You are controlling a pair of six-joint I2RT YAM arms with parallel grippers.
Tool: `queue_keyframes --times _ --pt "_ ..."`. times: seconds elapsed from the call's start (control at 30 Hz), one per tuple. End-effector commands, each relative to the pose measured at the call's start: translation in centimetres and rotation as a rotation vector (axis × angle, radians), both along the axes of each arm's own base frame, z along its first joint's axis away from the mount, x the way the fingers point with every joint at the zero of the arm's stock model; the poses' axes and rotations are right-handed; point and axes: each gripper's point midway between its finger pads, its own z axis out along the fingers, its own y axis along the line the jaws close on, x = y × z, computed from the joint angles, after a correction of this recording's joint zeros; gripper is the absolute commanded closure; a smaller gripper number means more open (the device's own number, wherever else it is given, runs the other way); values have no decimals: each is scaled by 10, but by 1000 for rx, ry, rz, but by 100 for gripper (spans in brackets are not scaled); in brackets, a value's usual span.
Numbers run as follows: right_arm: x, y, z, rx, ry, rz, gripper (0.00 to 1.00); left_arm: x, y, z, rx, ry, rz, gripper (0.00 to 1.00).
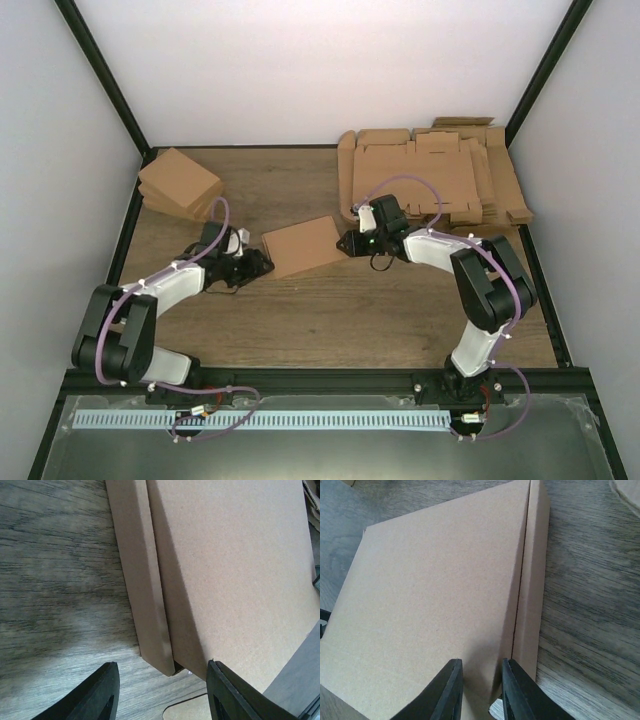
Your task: Fold the paper box
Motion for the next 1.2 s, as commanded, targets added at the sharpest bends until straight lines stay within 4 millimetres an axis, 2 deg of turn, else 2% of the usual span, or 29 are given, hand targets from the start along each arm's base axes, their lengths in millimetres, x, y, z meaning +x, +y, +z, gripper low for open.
queue_keyframes --times 0.0,0.23,0.4,0.57,0.63,0.7,0.77,0.83,0.9,0.97,1.07,1.17 --pt "0 -6 -12 -61 3 -5 74 5 -1 -6 7 -5 2 49" --pt "-2 -15 -30 -170 -7 -29 72 4 2 -25 32 29 5 53" --pt "-5 -14 -42 -184 14 -28 72 1 5 -33 56 50 9 54" --pt "-5 -15 -35 -177 -9 -36 72 5 11 -14 78 -6 36 53" --pt "-4 -15 -31 -174 -17 -34 71 8 16 -3 89 -40 65 45" --pt "-3 -14 -32 -177 -14 -32 72 12 20 10 96 -77 100 33" --pt "-3 -13 -32 -176 -11 -28 71 15 17 19 66 -107 101 27" --pt "-3 -13 -32 -173 -10 -26 71 17 9 24 22 -116 81 26" --pt "-2 -13 -31 -171 -12 -27 71 19 0 22 -18 -101 53 28" --pt "-2 -12 -30 -170 -14 -24 71 22 -4 16 -28 -82 36 35" --pt "-2 -12 -30 -169 -13 -24 71 26 -6 3 -22 -60 26 45" --pt "-3 -11 -31 -169 -6 -21 71 27 -12 -12 -29 -27 2 50"
